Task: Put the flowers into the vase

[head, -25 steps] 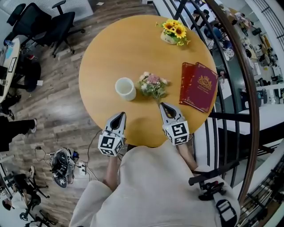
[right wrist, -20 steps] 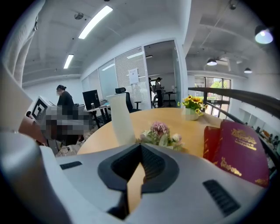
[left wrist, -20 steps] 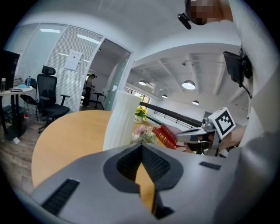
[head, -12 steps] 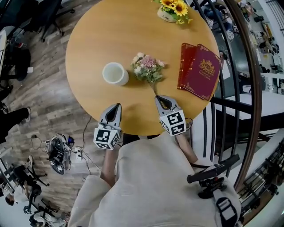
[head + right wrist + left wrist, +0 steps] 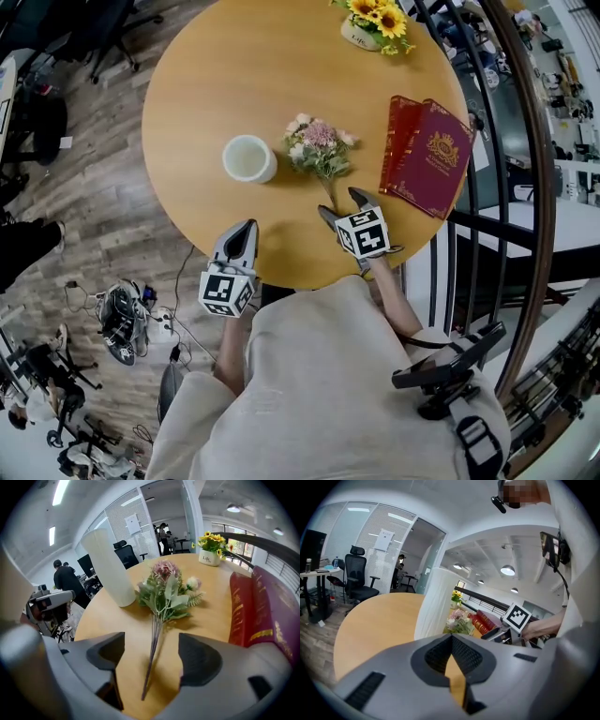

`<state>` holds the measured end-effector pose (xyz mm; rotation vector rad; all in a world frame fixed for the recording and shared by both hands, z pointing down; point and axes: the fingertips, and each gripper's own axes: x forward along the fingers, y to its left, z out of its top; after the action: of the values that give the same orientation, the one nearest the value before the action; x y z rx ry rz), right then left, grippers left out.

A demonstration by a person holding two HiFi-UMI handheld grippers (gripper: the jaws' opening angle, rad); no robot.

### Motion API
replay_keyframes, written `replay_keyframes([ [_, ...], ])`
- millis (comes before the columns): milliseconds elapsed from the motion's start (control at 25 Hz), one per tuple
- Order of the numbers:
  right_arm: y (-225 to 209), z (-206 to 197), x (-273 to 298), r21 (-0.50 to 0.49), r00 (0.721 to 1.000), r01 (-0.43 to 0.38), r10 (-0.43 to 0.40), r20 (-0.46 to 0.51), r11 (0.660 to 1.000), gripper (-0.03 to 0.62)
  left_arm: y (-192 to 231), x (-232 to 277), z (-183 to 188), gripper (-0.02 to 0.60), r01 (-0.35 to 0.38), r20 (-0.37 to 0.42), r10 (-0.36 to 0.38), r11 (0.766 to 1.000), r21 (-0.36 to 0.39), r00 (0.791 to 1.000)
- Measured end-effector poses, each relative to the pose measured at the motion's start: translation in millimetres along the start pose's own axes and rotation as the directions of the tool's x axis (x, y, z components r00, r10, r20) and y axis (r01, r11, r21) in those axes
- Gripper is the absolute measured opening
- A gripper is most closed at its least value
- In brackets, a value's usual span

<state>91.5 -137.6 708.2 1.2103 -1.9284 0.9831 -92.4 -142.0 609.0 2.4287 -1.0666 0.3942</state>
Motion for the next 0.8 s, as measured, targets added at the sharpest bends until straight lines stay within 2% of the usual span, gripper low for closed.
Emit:
replay_keyframes([
  [360,-6.9,8.8,37.8,0.009,0.989,-0.034,0.035,-0.143,0.999,0.349,9.2,-3.9,3.4,0.008,-0.029,0.006,0.029,1.0,-0.008,1.0],
  [520,-20.6,17.0,46.9,0.022,0.985,0.046,-0.042,-0.165,0.999,0.123,15.3,-8.8,2.7,0.007,-0.048,0.007,0.049,0.999,-0.018,0.999],
  [600,-24.2,16.3,49.1,0.019,0.982,0.057,-0.053,-0.181,0.998,0.115,17.5,-10.3,2.9,0.008,-0.056,0.008,0.056,0.998,-0.021,0.998],
  [680,-24.3,15.9,49.8,0.022,0.983,0.038,-0.034,-0.178,0.999,0.065,18.4,-10.1,3.4,0.007,-0.06,0.01,0.06,0.998,-0.023,0.998],
  [800,-19.9,18.6,51.0,0.041,0.99,-0.003,0.009,-0.142,0.999,0.041,19.1,-8.5,4.4,0.008,-0.06,0.015,0.06,0.998,-0.022,0.998],
])
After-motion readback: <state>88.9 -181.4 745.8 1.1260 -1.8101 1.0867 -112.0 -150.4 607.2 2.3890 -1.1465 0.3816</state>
